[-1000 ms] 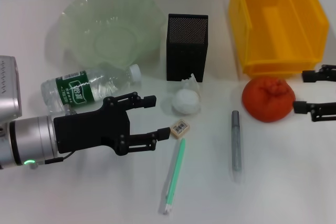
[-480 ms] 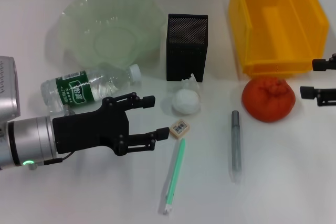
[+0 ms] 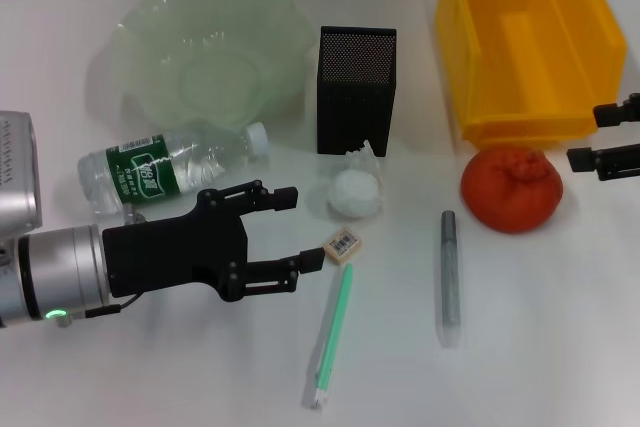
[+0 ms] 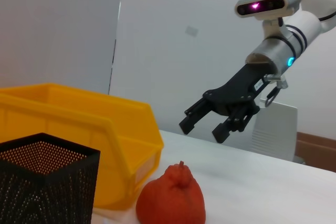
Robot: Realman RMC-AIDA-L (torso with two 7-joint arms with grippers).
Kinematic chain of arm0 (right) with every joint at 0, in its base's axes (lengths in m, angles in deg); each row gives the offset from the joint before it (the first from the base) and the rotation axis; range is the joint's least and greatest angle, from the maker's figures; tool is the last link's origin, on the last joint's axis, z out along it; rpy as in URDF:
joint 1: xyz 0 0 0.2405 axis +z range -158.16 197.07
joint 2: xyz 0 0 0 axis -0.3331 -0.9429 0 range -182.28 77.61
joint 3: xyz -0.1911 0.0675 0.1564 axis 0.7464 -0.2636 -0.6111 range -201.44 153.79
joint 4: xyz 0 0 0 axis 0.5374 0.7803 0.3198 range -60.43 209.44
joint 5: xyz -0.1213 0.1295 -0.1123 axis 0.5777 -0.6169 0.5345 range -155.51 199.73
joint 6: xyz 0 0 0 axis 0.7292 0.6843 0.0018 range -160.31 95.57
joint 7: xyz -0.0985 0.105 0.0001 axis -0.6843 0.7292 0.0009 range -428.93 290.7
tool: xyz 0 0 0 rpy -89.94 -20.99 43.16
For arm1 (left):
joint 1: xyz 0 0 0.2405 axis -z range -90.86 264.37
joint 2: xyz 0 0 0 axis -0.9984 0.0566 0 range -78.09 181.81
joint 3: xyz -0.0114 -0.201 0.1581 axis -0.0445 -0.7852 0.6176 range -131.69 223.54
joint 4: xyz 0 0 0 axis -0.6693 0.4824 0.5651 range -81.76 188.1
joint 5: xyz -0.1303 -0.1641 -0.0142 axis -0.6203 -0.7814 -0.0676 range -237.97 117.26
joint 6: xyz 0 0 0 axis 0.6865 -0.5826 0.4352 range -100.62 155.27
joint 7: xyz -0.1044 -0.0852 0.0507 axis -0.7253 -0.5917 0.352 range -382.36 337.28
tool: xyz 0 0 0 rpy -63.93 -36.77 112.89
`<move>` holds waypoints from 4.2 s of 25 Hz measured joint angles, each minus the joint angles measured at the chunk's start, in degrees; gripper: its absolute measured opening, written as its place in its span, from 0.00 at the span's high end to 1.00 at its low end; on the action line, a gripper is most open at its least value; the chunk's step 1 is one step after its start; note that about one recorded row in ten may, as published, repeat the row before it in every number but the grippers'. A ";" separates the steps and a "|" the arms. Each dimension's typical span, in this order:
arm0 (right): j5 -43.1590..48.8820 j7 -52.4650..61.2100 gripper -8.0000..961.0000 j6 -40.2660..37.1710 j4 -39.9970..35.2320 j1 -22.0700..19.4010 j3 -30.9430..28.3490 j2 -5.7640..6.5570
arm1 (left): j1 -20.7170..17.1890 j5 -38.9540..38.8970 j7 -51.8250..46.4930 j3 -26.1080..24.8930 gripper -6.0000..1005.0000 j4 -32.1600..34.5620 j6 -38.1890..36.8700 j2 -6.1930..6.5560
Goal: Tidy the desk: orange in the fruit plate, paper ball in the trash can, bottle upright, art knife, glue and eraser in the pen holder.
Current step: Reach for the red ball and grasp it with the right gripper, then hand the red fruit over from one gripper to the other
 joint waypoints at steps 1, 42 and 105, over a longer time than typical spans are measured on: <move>0.53 0.11 0.14 0.18 0.10 0.25 0.19 -0.03 | 0.00 0.00 0.00 0.00 0.26 -0.04 -0.08 0.00; 1.69 -5.22 0.64 14.59 7.83 0.29 11.87 -2.75 | -1.02 -0.36 -0.59 -0.53 0.30 -0.14 0.17 -0.31; -29.71 -53.48 0.91 6.98 45.05 2.35 9.50 -4.32 | 3.44 -3.69 5.08 -2.06 0.36 -5.49 -0.76 -1.82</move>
